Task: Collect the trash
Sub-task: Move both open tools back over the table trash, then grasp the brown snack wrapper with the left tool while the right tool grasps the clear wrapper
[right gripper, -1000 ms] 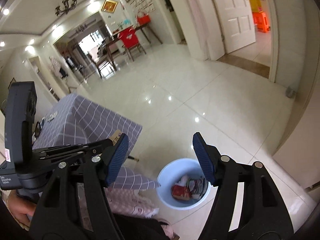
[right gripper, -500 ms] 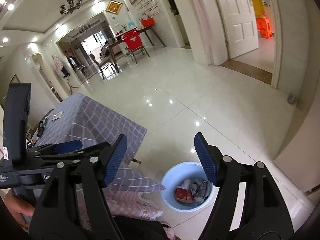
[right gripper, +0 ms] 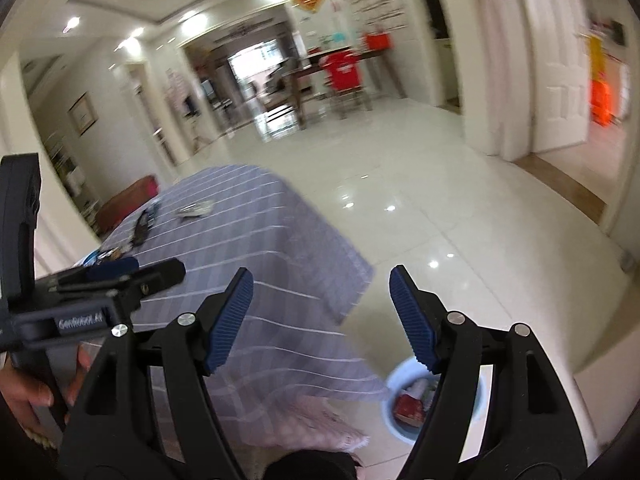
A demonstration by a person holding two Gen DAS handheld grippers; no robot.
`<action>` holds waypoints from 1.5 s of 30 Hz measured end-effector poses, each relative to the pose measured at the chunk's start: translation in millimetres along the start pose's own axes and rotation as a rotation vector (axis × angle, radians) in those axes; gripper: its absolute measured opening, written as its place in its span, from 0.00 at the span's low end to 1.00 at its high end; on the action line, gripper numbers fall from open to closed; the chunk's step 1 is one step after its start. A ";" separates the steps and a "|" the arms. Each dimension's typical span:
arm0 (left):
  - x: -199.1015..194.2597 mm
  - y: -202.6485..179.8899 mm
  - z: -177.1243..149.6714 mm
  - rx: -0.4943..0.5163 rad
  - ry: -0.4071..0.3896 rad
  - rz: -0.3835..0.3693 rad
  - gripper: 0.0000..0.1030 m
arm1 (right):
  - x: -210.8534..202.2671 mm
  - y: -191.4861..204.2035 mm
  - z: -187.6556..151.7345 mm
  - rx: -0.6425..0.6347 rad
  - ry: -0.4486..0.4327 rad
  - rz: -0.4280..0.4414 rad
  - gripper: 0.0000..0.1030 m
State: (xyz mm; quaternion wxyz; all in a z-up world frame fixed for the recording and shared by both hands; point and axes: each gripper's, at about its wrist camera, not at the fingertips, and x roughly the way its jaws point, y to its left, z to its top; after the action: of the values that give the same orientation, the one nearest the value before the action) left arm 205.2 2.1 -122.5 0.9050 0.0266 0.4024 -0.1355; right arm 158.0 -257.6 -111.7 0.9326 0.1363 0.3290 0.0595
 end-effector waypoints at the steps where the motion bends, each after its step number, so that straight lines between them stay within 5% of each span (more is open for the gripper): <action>1: 1.2 18.5 2.9 -0.024 -0.004 0.023 0.88 | 13.2 14.9 6.0 -0.025 0.014 0.019 0.68; 8: 25.1 149.7 24.1 -0.209 0.003 0.131 0.88 | 102.4 99.2 37.2 -0.167 0.103 0.088 0.69; 12: 46.3 185.5 36.9 -0.219 0.038 0.150 0.68 | 151.0 130.9 50.8 -0.231 0.149 0.091 0.70; 18: 78.7 209.1 58.0 -0.199 0.061 0.163 0.65 | 213.5 165.2 66.1 -0.336 0.223 0.079 0.70; 25: 106.9 221.8 70.7 -0.184 0.096 0.154 0.43 | 269.6 186.5 76.2 -0.466 0.269 0.087 0.70; 27: 109.4 221.5 71.3 -0.174 0.090 0.194 0.18 | 279.6 190.7 78.5 -0.485 0.287 0.098 0.70; 28: 110.0 221.2 73.1 -0.176 0.087 0.201 0.03 | 283.6 192.5 77.8 -0.491 0.301 0.102 0.70; 30: 108.0 227.5 73.8 -0.212 0.081 0.149 0.01 | 288.8 194.3 76.2 -0.494 0.315 0.104 0.67; 35: 93.7 232.0 68.5 -0.252 0.047 0.145 0.00 | 284.2 187.5 76.0 -0.460 0.334 0.109 0.21; 45: 31.4 209.5 57.0 -0.285 -0.044 0.072 0.00 | 211.9 175.9 73.7 -0.337 0.275 0.251 0.16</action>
State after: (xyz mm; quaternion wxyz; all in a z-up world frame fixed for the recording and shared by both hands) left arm 322.1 187.6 -119.9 0.9124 -0.0909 0.3965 -0.0449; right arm 365.2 -62.8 -131.7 0.8738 0.0092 0.4189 0.2470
